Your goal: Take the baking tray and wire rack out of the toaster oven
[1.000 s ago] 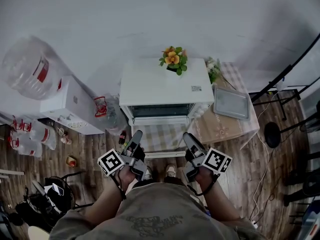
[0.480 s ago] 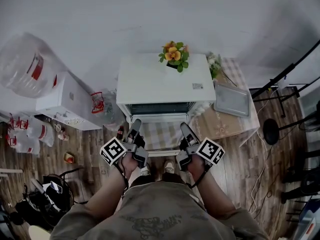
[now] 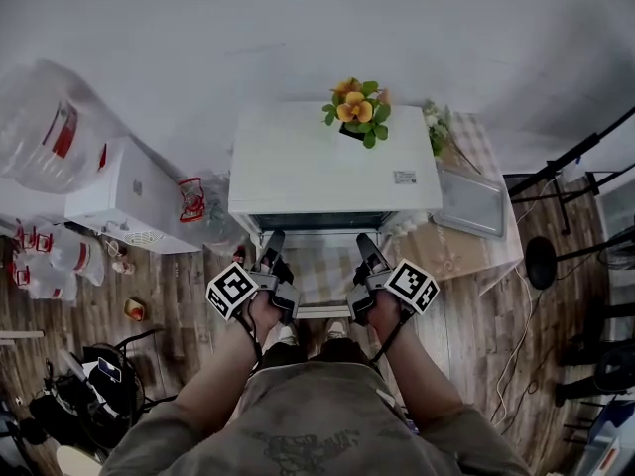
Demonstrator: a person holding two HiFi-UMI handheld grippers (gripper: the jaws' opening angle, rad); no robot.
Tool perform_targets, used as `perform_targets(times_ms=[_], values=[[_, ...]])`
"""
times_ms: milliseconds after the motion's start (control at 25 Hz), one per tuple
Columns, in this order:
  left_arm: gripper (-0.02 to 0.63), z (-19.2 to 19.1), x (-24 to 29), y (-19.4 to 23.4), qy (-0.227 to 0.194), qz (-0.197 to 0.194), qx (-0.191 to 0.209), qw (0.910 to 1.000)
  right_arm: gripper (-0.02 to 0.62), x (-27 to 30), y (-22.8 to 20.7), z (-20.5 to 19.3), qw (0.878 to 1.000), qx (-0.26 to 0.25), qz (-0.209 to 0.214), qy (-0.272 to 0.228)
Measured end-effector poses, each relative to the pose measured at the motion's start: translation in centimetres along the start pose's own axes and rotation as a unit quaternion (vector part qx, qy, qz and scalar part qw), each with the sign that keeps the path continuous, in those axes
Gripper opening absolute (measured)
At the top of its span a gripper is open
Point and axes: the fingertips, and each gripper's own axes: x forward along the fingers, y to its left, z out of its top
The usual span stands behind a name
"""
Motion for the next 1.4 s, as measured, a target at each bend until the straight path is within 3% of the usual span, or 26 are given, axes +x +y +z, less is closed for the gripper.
perform_targets(times_ms=[600,1000,1400], values=[[0.15,0.7,5.7,6.5,-0.014,0.002,-0.007,0.9999,0.152,8.3,-5.6,0.1,0.998,0.064,0.016,-0.016],[0.113,2.0,7.9,7.7,-0.07,-0.041,-0.042,0.9959,0.126,11.1,-5.2,0.7,0.993,0.078,0.08,-0.035],[0.087,2.6,9.8,7.3,-0.078,-0.088,-0.059,0.9913,0.099,12.4,-4.5,2.2,0.982,0.104,0.139,-0.08]])
